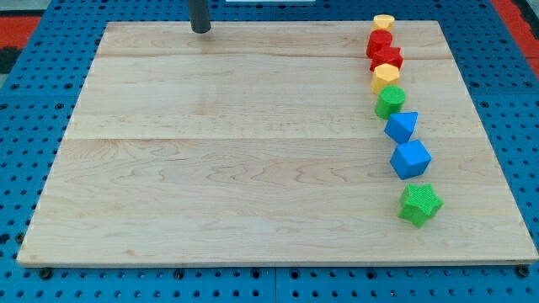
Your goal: Move your arm o the left of the heart
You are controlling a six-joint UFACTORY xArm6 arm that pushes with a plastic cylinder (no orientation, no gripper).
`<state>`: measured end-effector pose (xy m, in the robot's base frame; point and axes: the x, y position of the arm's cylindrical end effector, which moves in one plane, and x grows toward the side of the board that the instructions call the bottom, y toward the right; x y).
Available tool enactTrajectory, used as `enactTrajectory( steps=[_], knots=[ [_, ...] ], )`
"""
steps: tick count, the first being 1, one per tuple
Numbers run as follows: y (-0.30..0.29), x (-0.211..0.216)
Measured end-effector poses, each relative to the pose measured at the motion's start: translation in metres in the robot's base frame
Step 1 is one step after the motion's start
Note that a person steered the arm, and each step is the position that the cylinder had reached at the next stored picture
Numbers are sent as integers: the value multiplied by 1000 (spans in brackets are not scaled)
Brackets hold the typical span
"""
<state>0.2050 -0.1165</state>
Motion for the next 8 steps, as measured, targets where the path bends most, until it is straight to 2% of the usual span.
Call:
enactTrajectory(
  steps=[3, 4, 7, 8],
  knots=[
    [-11, 3],
    [0, -13],
    [84, -11],
    [134, -11]
  ],
)
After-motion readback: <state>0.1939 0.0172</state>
